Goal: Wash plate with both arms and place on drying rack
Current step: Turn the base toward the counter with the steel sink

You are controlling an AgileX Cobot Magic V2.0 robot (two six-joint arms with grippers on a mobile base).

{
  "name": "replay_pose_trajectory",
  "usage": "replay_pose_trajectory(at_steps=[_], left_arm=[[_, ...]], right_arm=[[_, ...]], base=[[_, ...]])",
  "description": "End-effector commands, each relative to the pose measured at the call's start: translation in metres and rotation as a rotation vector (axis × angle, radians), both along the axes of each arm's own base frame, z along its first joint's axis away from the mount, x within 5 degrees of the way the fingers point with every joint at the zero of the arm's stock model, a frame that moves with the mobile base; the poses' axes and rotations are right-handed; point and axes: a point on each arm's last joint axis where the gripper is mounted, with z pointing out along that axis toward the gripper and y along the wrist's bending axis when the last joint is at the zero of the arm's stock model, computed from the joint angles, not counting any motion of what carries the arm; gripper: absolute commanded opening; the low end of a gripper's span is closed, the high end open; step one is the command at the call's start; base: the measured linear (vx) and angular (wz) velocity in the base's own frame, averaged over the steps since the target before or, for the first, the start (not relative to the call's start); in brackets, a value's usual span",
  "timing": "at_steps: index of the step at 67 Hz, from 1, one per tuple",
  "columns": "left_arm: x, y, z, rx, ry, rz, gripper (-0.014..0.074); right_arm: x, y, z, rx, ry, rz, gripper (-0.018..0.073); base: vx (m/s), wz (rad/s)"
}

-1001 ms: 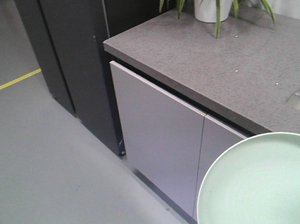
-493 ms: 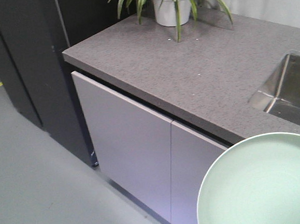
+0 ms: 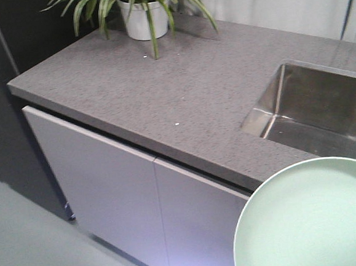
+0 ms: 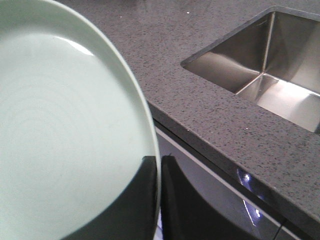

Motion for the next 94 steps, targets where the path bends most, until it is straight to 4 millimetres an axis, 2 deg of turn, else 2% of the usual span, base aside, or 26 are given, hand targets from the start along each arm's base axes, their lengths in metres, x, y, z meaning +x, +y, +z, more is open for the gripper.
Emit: replay_pose_trajectory(at_steps=[1,94], left_arm=[[-0.0013,-0.0006,0.0145,0.000,-0.107,-0.008,-0.0007],[-0.0013,-0.0006,0.0145,0.000,-0.107,-0.008,-0.0007]], right_arm=[[0.0025,-0.0006,0.0129,0.024,-0.080,-0.020,-0.0001],[0.0025,-0.0006,0.0129,0.024,-0.080,-0.020,-0.0001]], base=[[0.08,-0.32],[0.07,-0.30]])
